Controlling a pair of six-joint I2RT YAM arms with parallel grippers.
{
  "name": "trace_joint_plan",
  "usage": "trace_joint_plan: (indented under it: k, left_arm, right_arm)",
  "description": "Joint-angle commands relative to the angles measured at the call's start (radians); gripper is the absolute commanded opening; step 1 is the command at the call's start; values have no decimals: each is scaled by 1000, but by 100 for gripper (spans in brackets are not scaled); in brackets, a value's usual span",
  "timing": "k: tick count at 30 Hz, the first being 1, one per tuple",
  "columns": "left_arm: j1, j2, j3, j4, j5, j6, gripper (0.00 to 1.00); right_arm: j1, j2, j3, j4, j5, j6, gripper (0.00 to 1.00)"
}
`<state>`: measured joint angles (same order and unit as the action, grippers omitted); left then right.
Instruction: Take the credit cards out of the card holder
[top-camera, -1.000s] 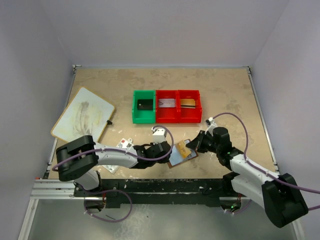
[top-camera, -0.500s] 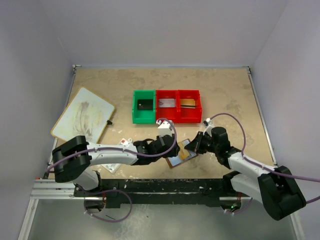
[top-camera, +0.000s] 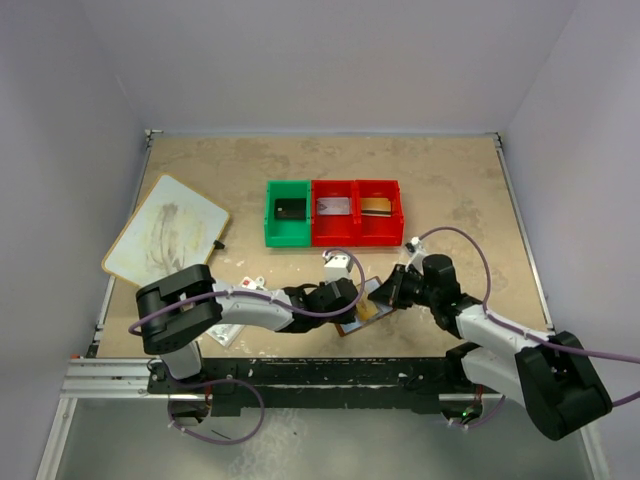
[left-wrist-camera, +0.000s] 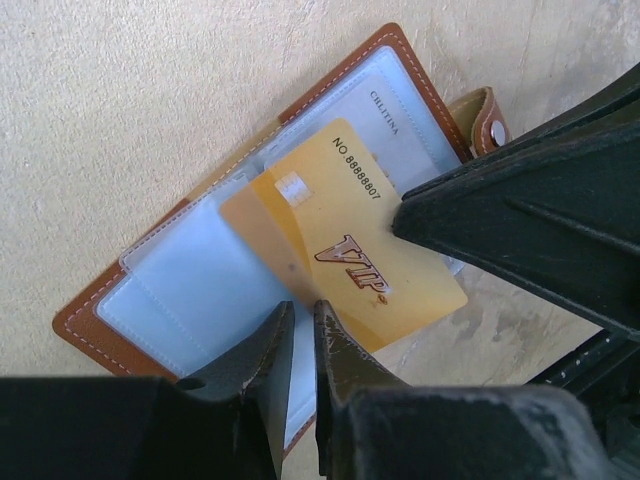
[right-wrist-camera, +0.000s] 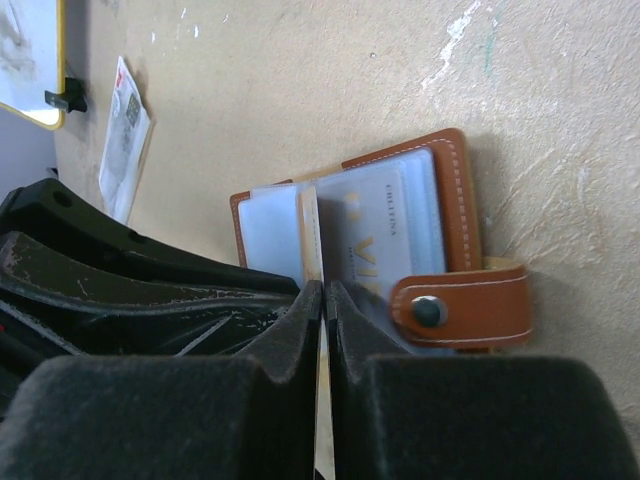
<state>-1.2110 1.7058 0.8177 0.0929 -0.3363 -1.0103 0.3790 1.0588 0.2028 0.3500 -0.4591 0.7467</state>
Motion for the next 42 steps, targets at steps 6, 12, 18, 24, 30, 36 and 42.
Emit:
trace_joint_plan:
  k: [6, 12, 18, 24, 30, 36, 42]
  left_arm:
    - [2, 8, -20, -10, -24, 10, 8]
    - [2, 21, -19, -3, -18, 9, 6]
    - [2, 20, -18, -16, -22, 9, 5]
    - [2, 14, -21, -27, -31, 9, 5]
    - [2, 13, -20, -37, -43, 9, 5]
    - [2, -1, -21, -88, -84, 13, 4]
    - [3, -15, -33, -102, -99, 15, 4]
  right_arm:
    - [-3, 29, -8, 83, -82, -43, 12]
    - [-3, 80, 8, 128, -128, -70, 20]
    - [-3, 146, 26, 155, -151, -83, 19]
    - [-3, 197, 44, 195, -186, -85, 16]
    - [-3, 219, 61, 157, -161, -102, 5]
    - [-3, 111, 83, -24, 38, -101, 0]
    - [-3, 71, 105, -77, 111, -110, 0]
